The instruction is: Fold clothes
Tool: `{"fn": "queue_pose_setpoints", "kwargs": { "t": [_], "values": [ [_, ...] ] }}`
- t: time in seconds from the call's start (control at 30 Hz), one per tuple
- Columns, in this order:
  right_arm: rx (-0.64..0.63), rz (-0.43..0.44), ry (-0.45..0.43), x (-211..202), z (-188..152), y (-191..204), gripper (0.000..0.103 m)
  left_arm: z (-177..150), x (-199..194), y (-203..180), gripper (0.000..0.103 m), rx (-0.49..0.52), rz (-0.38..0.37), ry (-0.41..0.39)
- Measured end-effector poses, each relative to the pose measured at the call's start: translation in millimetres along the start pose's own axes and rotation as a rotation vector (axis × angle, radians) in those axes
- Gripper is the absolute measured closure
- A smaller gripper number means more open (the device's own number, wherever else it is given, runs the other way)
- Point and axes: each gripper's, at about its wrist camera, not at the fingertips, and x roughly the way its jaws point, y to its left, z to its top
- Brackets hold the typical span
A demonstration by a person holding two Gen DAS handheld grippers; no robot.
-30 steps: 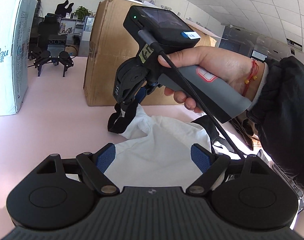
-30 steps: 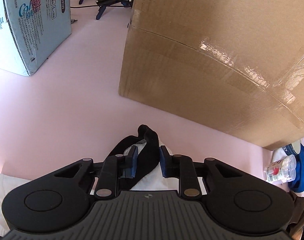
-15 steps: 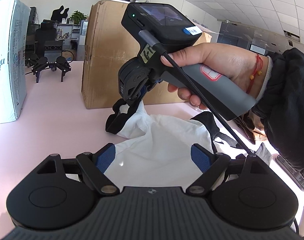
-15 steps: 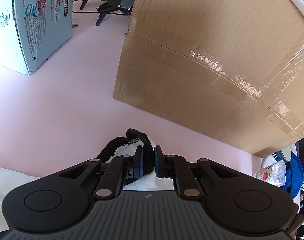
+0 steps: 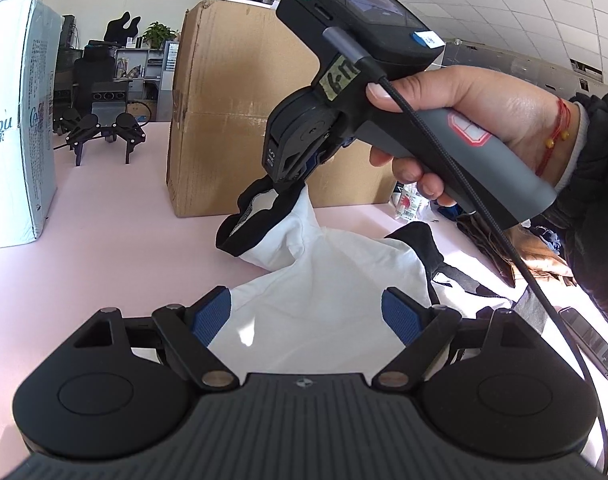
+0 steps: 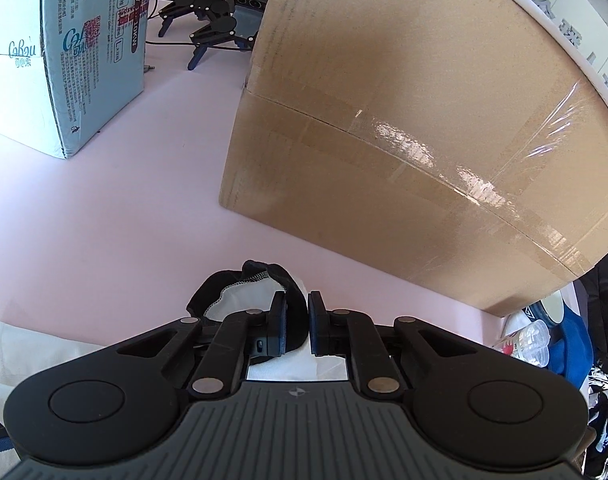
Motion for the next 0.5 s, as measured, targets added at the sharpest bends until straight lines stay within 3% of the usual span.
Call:
{"fn": "queue_pose_setpoints", "kwargs": {
  "t": [0.5],
  "values": [
    [0.016, 0.018, -0.075, -63.3, -50.6, -24.6, 0.095, -7.6, 5.5, -17.3, 0.022, 0.100, 0.021, 0.019]
  ]
}}
